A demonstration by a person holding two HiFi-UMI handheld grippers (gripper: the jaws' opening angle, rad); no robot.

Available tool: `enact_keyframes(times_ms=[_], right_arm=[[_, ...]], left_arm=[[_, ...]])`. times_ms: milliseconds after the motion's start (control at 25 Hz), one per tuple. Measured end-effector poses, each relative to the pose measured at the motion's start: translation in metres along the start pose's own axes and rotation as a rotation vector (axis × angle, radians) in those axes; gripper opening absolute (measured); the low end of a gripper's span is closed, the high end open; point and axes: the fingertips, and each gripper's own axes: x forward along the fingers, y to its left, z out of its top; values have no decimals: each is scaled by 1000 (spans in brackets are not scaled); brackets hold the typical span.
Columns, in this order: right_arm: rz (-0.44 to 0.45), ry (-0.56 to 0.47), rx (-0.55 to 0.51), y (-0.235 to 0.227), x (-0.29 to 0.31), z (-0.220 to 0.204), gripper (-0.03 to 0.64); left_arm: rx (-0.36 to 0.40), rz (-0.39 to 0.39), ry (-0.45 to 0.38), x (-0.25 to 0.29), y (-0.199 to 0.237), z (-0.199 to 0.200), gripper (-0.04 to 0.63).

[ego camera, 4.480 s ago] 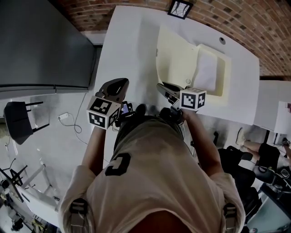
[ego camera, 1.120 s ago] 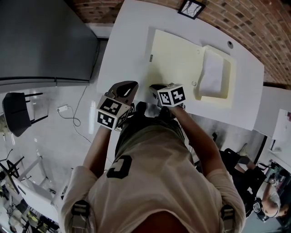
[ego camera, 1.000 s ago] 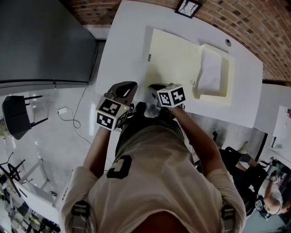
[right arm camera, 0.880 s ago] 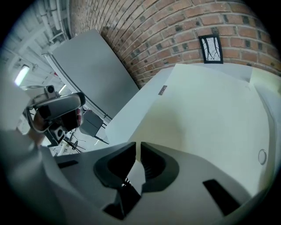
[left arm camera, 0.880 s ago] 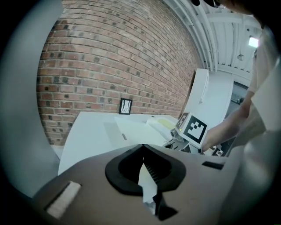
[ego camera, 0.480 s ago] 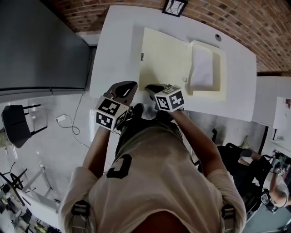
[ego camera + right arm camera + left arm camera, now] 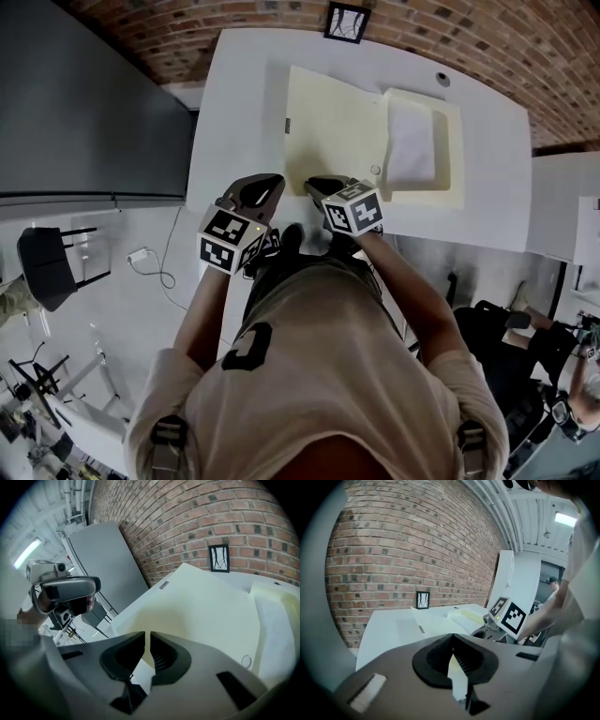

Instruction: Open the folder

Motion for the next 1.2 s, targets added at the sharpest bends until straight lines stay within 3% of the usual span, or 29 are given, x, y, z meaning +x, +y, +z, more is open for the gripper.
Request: enact_keyframes(times_ms=[520, 920, 1200], right_arm=[[32, -90, 73, -34, -51, -1, 31], [191, -194, 219, -39, -102, 6, 26], [297, -219, 243, -30, -130, -2, 21]], left_arm=[[34, 90, 12, 13, -23, 22, 3], [45, 160, 3, 27, -49, 38, 3], [34, 176, 22, 45, -84, 37, 3]])
